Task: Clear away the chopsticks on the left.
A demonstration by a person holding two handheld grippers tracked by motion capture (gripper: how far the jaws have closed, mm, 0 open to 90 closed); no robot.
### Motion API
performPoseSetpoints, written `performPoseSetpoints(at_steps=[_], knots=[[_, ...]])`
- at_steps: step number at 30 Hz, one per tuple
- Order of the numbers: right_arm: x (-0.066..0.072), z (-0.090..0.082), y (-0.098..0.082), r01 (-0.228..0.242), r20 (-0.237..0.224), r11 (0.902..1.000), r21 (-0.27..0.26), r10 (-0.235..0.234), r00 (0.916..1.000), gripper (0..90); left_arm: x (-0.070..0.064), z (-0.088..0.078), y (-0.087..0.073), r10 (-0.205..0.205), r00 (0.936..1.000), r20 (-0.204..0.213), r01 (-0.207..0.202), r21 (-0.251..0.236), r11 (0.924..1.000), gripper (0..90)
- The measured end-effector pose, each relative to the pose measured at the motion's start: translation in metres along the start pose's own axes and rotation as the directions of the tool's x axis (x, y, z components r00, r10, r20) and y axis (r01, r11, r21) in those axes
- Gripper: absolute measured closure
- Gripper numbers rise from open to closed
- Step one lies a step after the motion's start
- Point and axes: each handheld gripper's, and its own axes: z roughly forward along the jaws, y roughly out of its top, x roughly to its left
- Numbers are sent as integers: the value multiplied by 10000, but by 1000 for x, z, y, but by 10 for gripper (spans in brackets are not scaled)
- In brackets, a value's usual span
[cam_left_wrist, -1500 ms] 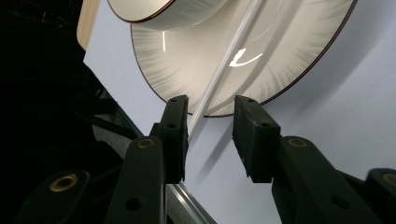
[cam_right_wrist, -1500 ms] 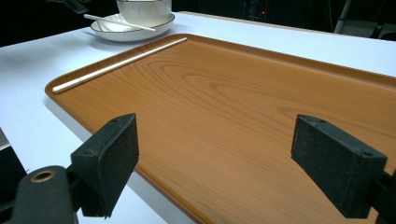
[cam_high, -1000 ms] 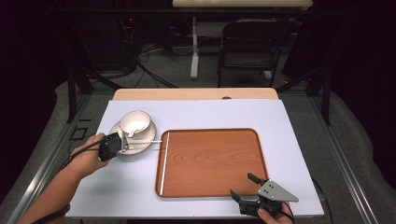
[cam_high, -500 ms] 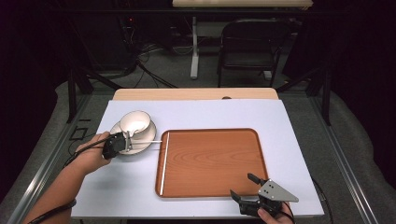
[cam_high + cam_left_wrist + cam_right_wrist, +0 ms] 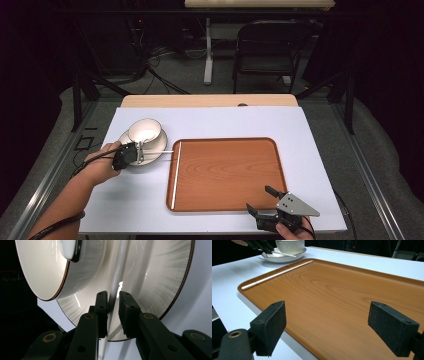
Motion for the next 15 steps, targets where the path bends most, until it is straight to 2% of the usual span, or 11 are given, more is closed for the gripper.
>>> performPoseSetpoints(at_steps=[1, 6, 9, 10, 11, 15], knots=[[0, 0, 0, -1, 2, 10000, -2, 1, 10000, 144, -1, 1, 0, 12, 9999, -103, -12, 14, 10000, 779], [0, 0, 0, -40, 0, 10000, -8, 40, 10000, 144, -1, 1, 1, 23, 10000, -23, -23, -11, 10000, 807], [0, 0, 0, -55, -4, 10000, -17, 55, 10000, 144, -2, 1, 2, 170, 9998, -53, -170, -135, 9998, 815], [0, 0, 0, -49, -8, 10000, -13, 49, 10000, 144, -3, 1, 3, 225, 9993, -282, -227, -61, 9997, 817], [0, 0, 0, -41, -5, 10000, -13, 41, 10000, 144, -2, 2, 3, 232, 9997, -48, -232, -144, 9996, 818], [0, 0, 0, -52, -17, 10000, -18, 52, 10000, 144, -2, 1, 5, 349, 9994, -38, -350, -144, 9993, 828]])
